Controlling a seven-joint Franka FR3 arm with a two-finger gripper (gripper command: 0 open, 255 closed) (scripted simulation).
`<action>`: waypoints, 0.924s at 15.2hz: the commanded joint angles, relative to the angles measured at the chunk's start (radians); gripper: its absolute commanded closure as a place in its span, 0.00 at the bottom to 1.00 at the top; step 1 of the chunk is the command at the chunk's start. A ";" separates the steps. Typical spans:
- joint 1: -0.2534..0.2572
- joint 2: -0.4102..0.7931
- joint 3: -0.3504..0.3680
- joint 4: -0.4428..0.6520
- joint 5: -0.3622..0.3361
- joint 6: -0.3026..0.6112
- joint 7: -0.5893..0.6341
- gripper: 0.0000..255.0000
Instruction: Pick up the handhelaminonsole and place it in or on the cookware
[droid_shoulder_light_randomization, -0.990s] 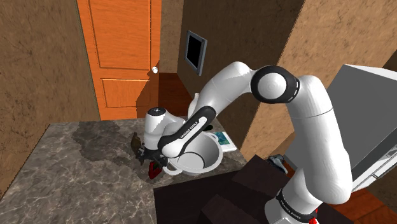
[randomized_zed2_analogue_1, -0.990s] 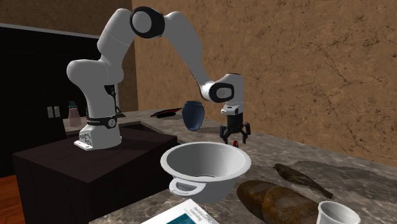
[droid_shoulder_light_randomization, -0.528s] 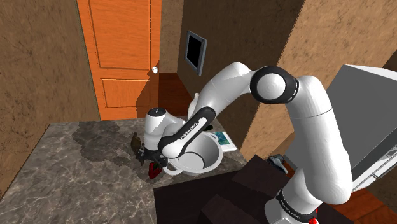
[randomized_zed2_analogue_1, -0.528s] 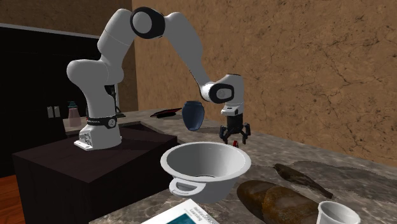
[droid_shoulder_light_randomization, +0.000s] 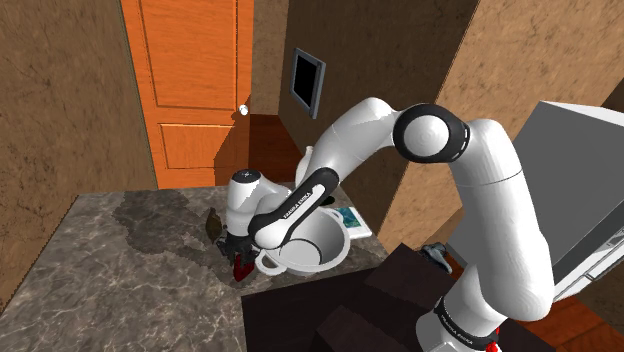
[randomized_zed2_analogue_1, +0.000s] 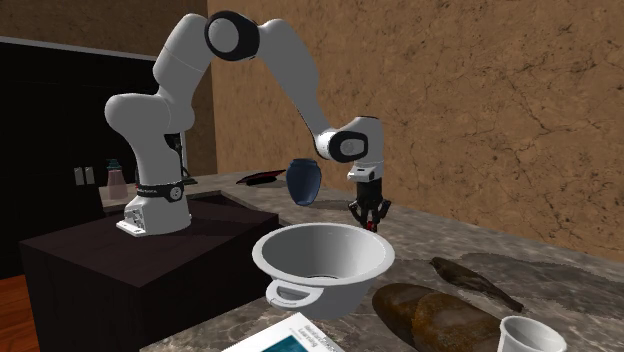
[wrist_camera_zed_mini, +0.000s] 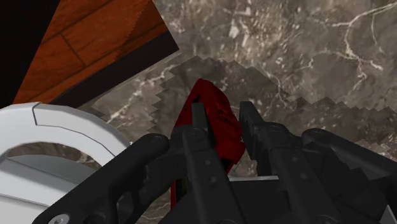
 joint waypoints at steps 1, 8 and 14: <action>0.000 0.000 0.000 0.000 0.000 0.000 0.000 1.00; -0.025 -0.066 0.032 -0.020 0.029 -0.048 -0.019 1.00; -0.049 -0.129 0.063 -0.032 0.062 -0.099 -0.040 1.00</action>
